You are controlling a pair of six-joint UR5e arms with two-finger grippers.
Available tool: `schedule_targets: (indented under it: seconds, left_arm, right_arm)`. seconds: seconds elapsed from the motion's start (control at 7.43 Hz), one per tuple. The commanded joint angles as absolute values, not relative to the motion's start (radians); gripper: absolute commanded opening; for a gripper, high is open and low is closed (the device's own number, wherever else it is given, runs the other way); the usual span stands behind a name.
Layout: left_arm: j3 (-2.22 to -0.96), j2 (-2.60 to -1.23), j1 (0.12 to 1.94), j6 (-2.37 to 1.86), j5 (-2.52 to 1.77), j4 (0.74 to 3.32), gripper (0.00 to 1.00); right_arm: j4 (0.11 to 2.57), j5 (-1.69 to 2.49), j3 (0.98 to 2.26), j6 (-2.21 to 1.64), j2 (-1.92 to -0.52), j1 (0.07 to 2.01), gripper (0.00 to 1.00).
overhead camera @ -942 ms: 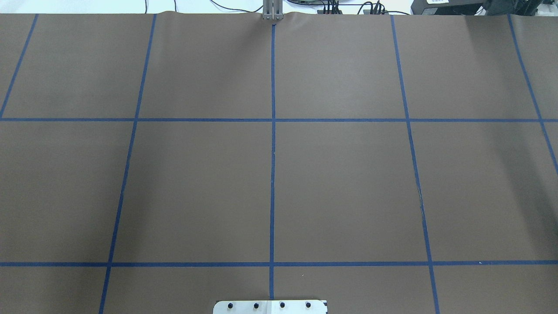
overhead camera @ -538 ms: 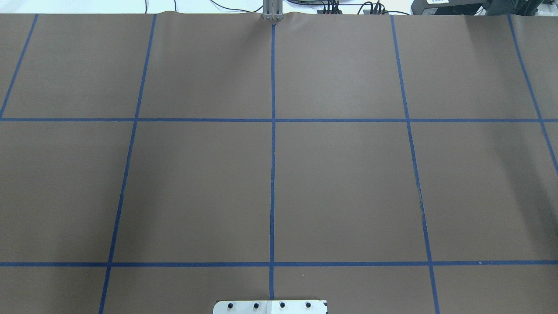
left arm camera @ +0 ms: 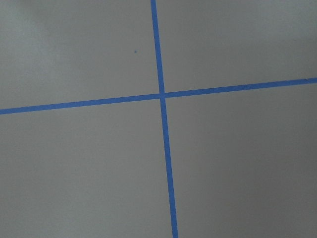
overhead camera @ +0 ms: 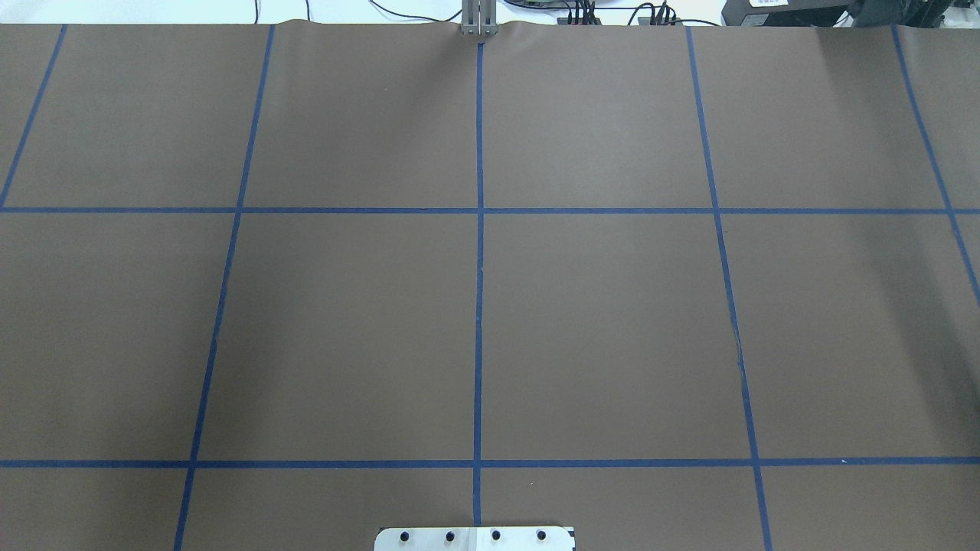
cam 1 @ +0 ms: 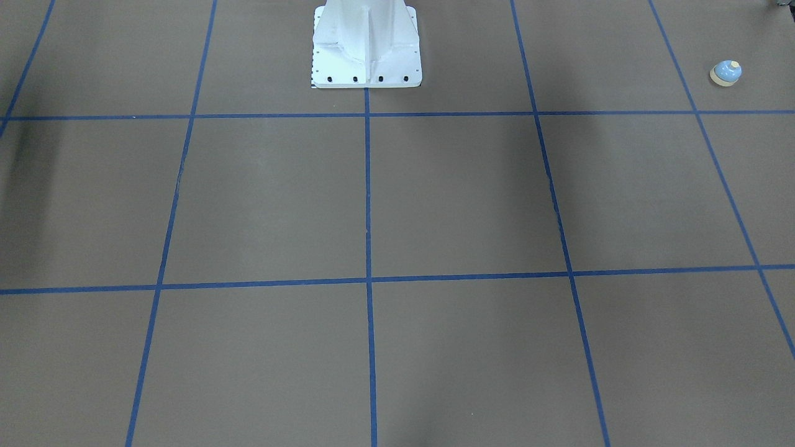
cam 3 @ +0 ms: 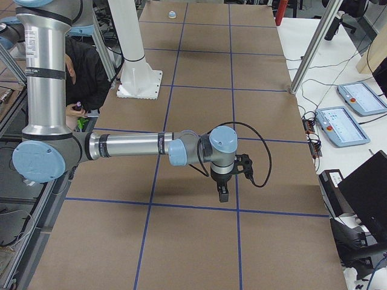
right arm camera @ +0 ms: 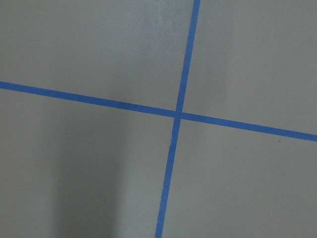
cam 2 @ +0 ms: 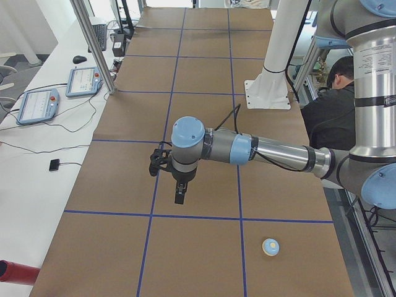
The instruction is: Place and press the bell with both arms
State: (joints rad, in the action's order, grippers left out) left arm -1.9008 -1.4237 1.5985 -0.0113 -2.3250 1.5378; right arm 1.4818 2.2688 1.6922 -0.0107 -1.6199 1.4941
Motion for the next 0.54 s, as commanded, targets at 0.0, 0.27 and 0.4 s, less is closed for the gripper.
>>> schedule_targets:
  seconds: [0.0, 0.27, 0.4]
  left_arm:
    - [-1.888, -1.428, 1.592, -0.021, -2.327, 1.572, 1.00]
    - [-1.868, -1.427, 1.534, -0.012, -2.318, 1.588, 1.00]
    - [-1.865, -1.404, 1.529, -0.014, -2.284, 1.621, 1.00]
  right_arm:
    - [1.482, 2.269, 1.692, -0.011, -1.620, 1.494, 1.00]
    - [1.482, 2.269, 1.690, -0.011, -1.620, 1.494, 1.00]
    - [1.482, 2.269, 1.690, -0.011, -1.620, 1.494, 1.00]
